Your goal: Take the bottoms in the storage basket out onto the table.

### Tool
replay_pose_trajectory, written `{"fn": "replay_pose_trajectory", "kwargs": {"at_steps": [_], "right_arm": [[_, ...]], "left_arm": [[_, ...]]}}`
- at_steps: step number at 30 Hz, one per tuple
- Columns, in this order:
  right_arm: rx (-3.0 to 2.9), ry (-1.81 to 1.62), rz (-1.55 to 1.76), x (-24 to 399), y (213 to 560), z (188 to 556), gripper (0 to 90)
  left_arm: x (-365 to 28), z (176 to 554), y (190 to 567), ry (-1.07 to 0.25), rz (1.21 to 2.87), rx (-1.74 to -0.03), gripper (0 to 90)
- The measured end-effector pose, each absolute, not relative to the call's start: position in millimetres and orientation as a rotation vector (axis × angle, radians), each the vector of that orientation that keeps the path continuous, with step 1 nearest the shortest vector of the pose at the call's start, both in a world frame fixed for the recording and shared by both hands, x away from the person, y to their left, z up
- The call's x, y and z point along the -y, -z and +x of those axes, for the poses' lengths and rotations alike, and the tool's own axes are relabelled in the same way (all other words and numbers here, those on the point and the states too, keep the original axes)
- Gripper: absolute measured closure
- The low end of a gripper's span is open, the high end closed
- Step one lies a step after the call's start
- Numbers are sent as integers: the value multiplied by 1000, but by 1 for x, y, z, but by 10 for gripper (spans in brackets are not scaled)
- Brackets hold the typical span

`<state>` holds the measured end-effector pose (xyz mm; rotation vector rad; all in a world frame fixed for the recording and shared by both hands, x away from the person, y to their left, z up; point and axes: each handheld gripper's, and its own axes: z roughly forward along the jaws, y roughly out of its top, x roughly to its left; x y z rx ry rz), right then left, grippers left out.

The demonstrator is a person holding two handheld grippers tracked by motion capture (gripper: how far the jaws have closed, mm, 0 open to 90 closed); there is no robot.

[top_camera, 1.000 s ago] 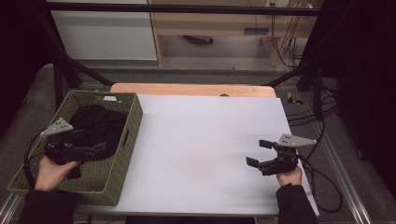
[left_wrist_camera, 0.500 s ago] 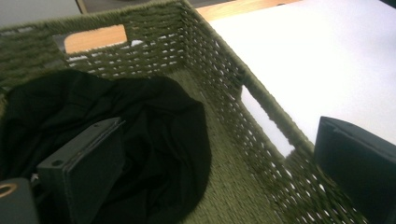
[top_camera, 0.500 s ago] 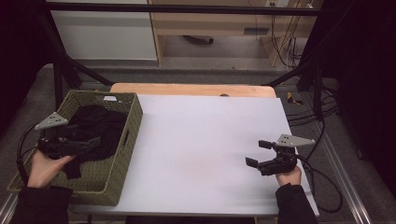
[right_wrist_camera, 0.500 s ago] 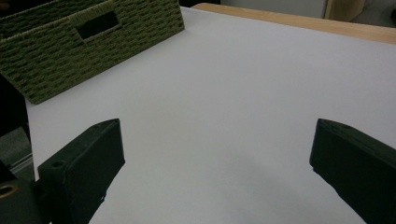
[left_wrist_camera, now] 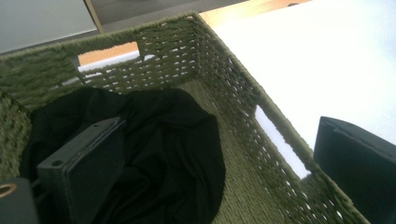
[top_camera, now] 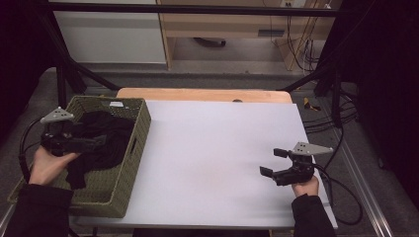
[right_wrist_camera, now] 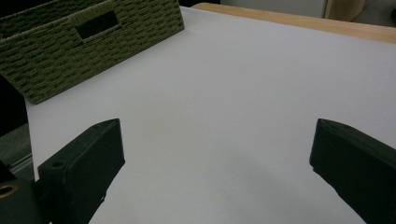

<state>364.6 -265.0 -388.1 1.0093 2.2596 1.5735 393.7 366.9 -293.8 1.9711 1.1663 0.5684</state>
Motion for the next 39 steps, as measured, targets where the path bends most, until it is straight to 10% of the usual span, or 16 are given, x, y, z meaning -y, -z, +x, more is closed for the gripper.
{"fn": "replay_pose_trajectory", "kwargs": {"at_steps": [39], "right_arm": [[-2261,-1568,1013,265,388,365,37]], "left_arm": [[-386,454,356,-591,2005,-1368,29]]}}
